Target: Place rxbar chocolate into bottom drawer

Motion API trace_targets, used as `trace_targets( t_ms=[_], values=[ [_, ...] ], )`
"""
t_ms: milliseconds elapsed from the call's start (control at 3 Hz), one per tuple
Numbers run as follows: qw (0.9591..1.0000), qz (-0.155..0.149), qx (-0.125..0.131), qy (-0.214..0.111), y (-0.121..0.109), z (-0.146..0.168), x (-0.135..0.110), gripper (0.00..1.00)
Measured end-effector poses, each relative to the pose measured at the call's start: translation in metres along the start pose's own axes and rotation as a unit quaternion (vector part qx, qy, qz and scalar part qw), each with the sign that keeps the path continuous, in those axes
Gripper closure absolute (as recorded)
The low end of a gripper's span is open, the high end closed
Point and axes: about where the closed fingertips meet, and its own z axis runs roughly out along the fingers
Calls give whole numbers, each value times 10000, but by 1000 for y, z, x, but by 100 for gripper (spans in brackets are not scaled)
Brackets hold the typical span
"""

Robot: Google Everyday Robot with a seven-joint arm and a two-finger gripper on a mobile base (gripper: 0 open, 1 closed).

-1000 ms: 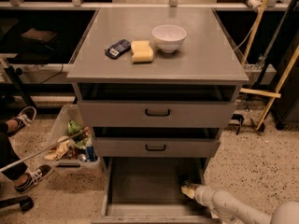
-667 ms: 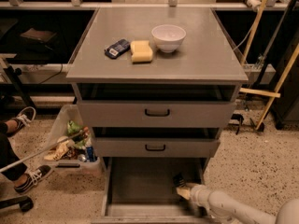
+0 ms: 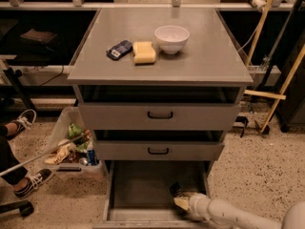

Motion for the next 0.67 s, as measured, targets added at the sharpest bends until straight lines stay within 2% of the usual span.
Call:
trace_targets(
  t_ms=[333,667],
  values=[
    [9998,63,-66,169,0,28,11,100],
    [9993,-27,-163,347,7,63,18,100]
  ],
)
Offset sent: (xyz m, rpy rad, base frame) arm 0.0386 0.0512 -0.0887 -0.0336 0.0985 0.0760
